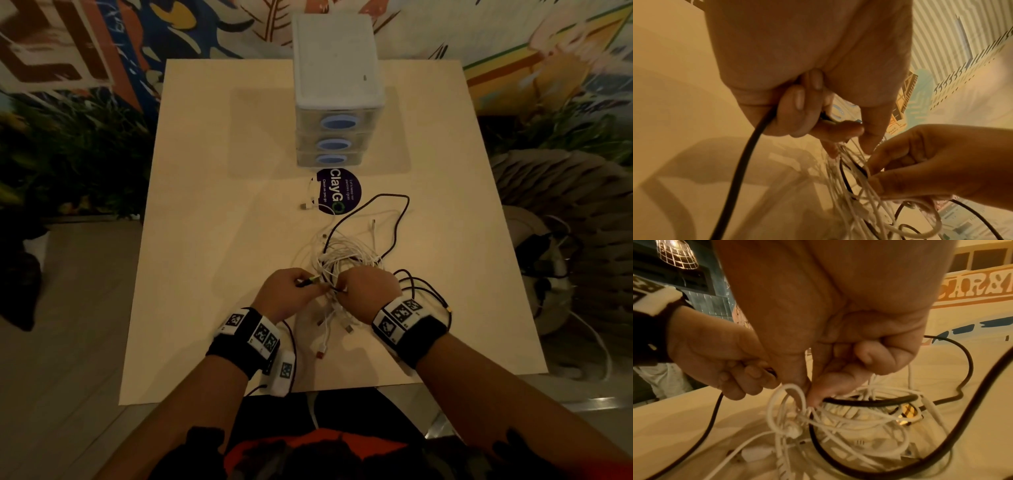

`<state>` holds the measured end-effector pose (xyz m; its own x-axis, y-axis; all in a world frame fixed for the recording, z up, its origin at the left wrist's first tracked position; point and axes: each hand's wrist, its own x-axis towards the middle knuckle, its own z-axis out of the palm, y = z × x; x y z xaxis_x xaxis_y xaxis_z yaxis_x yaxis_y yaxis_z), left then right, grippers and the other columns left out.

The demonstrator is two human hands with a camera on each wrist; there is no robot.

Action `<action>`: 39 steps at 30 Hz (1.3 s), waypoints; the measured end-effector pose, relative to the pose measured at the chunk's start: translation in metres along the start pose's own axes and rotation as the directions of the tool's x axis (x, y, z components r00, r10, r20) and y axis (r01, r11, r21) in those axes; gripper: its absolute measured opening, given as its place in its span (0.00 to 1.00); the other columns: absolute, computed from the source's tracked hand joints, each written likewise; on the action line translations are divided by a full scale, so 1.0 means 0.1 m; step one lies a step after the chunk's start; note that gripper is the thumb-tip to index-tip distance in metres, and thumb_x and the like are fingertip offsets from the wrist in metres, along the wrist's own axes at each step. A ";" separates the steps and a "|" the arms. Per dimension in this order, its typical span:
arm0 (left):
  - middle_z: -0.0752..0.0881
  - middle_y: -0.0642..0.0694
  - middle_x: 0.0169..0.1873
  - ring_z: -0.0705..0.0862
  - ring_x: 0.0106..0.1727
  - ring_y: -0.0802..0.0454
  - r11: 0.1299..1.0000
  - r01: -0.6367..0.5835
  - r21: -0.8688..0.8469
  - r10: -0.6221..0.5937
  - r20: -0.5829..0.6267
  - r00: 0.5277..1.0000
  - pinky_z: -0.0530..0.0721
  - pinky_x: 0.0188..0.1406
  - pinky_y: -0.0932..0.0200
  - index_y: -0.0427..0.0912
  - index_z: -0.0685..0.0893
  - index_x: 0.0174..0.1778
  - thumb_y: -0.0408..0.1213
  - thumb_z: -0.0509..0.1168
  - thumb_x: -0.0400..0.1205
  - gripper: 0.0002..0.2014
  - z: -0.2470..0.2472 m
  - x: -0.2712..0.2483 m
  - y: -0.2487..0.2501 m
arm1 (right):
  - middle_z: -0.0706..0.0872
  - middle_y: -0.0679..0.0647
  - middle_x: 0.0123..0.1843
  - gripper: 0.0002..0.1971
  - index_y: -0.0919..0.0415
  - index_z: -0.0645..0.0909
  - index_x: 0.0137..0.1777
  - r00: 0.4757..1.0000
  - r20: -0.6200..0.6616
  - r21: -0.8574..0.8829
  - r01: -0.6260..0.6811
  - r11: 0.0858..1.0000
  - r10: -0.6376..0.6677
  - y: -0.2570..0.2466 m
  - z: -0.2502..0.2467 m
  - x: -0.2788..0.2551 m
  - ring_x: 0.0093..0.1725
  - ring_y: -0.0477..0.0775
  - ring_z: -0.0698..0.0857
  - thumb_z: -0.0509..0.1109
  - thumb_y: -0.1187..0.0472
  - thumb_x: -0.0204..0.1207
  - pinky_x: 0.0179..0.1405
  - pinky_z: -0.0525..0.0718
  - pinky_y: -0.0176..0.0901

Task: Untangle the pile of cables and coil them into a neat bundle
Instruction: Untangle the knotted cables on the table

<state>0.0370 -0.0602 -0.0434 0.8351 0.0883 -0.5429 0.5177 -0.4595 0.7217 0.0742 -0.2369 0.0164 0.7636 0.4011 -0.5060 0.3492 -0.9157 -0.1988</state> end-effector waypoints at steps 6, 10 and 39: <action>0.85 0.46 0.27 0.79 0.28 0.57 0.998 0.015 -0.055 -0.019 -0.068 0.997 0.73 0.29 0.61 0.40 0.88 0.38 0.60 0.79 0.73 0.23 0.01 -0.02 0.05 | 0.83 0.49 0.55 0.11 0.51 0.88 0.55 0.996 -0.081 0.125 0.053 0.991 -0.043 0.09 -0.08 -0.04 0.53 0.54 0.84 0.70 0.46 0.81 0.44 0.75 0.43; 0.81 0.51 0.25 0.75 0.23 0.63 0.995 -0.048 -0.092 0.037 -0.119 0.992 0.70 0.26 0.67 0.43 0.85 0.39 0.45 0.79 0.77 0.12 -0.02 -0.01 0.06 | 0.80 0.46 0.50 0.10 0.48 0.88 0.52 0.987 -0.159 0.200 0.032 0.979 0.001 0.19 -0.08 -0.10 0.50 0.53 0.84 0.71 0.44 0.81 0.42 0.74 0.44; 0.87 0.57 0.45 0.85 0.43 0.61 0.839 -0.457 0.296 0.545 -0.479 0.689 0.85 0.33 0.57 0.57 0.92 0.58 0.39 0.77 0.72 0.18 -0.03 -0.22 0.28 | 0.93 0.44 0.45 0.07 0.44 0.92 0.55 0.818 -0.545 0.242 0.361 0.901 -0.182 0.30 -0.36 -0.18 0.43 0.55 0.85 0.78 0.52 0.78 0.42 0.84 0.52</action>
<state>0.0339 -0.0720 -0.0102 0.9461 0.2335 0.2246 -0.0027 -0.6876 0.7261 0.0904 -0.2711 0.0500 0.8576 0.5081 0.0794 0.4587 -0.6860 -0.5648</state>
